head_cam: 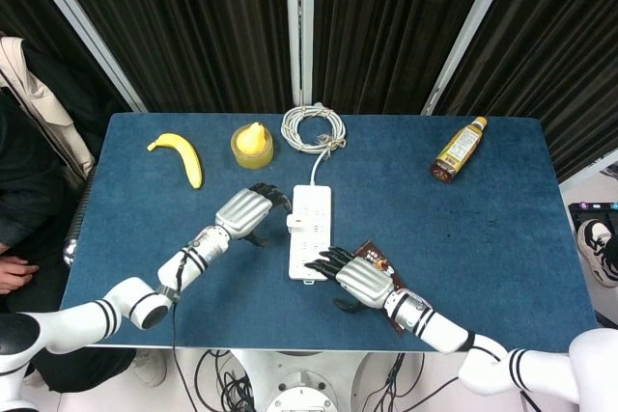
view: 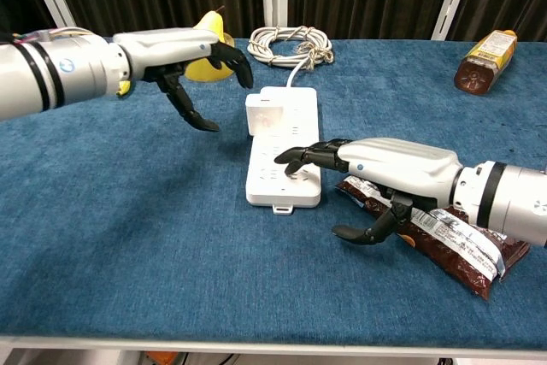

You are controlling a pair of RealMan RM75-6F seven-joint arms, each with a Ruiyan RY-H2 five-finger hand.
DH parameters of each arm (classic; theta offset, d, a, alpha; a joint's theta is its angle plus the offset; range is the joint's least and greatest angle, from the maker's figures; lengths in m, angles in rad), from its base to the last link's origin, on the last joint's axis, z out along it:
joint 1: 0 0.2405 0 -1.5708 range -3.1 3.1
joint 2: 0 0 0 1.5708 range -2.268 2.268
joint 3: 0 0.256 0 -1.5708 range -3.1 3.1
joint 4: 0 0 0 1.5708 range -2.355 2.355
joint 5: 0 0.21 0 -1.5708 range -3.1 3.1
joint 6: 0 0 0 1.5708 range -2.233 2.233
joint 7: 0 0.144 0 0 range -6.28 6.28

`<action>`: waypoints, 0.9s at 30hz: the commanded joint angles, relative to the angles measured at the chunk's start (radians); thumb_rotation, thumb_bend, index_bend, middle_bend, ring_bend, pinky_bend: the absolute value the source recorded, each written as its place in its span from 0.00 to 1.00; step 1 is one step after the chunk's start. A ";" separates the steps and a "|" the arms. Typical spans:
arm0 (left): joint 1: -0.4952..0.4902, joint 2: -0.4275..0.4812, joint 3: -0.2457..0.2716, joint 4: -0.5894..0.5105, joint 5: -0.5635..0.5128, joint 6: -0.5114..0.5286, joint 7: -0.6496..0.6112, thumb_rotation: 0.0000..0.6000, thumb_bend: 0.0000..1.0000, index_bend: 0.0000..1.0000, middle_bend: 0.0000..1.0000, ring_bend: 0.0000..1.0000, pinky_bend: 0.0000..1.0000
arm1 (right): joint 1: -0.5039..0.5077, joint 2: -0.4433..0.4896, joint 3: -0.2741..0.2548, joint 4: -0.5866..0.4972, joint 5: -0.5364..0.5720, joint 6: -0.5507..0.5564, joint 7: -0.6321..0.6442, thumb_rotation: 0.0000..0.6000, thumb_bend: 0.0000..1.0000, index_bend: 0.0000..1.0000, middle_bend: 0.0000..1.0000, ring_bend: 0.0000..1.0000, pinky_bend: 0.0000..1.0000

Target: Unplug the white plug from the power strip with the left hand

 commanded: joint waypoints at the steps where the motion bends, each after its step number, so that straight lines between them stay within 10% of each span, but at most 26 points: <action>1: -0.026 -0.031 0.008 0.028 0.014 -0.006 -0.029 1.00 0.18 0.31 0.26 0.17 0.22 | 0.003 -0.012 -0.010 0.013 0.003 0.007 0.008 1.00 0.33 0.04 0.13 0.00 0.00; 17: -0.151 -0.153 0.008 0.198 0.058 -0.015 -0.101 1.00 0.19 0.32 0.29 0.20 0.31 | 0.016 -0.039 -0.033 0.042 0.028 0.021 0.028 1.00 0.33 0.04 0.13 0.00 0.00; 27: -0.174 -0.201 0.042 0.306 0.070 -0.006 -0.113 1.00 0.26 0.45 0.45 0.38 0.52 | 0.029 -0.045 -0.042 0.050 0.036 0.018 0.041 1.00 0.33 0.04 0.13 0.00 0.00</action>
